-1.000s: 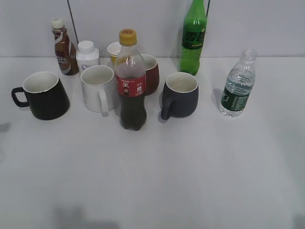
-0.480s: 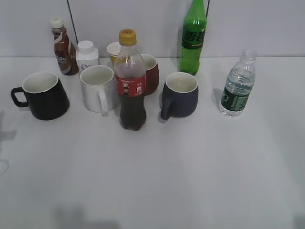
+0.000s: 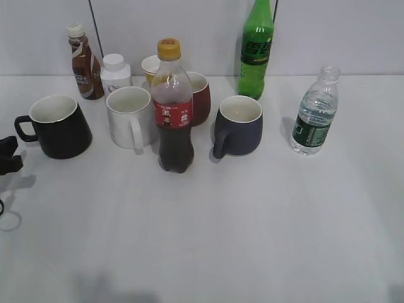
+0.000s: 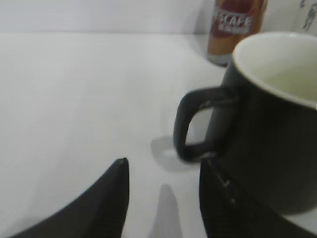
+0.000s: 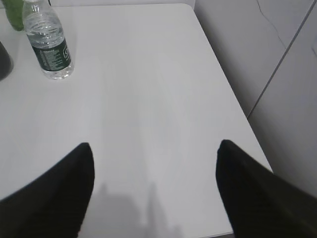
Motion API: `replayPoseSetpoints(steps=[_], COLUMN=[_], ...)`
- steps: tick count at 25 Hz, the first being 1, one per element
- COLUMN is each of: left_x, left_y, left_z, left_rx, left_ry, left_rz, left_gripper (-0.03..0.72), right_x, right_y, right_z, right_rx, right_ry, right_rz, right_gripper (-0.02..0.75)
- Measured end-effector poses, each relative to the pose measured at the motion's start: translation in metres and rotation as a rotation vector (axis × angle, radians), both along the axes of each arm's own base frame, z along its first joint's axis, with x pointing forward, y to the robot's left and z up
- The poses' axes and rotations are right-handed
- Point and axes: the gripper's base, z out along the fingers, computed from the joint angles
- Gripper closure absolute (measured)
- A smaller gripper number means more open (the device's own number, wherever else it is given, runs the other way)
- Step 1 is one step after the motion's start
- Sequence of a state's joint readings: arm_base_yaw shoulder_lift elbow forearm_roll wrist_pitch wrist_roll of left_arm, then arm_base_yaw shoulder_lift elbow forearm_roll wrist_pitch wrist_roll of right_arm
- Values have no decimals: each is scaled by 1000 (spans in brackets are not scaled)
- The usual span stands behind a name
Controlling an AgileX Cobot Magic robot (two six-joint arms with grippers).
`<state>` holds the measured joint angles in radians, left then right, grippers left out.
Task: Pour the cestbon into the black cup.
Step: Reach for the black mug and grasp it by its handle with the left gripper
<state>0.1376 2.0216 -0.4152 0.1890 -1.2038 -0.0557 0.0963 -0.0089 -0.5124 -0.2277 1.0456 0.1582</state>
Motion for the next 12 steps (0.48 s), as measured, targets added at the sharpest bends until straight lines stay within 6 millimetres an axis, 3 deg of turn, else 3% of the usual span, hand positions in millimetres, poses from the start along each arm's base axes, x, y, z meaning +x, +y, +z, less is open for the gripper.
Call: replayPoseSetpoints(steps=[12], left_x=[28], left_y=[0], left_z=[-11], left_rx=[10], left_ry=[-34], left_rz=[-49], left_gripper=[323], right_x=[0], right_y=[0], right_z=[0], right_rx=[0], right_ry=[0], right_rz=[0], right_gripper=[150])
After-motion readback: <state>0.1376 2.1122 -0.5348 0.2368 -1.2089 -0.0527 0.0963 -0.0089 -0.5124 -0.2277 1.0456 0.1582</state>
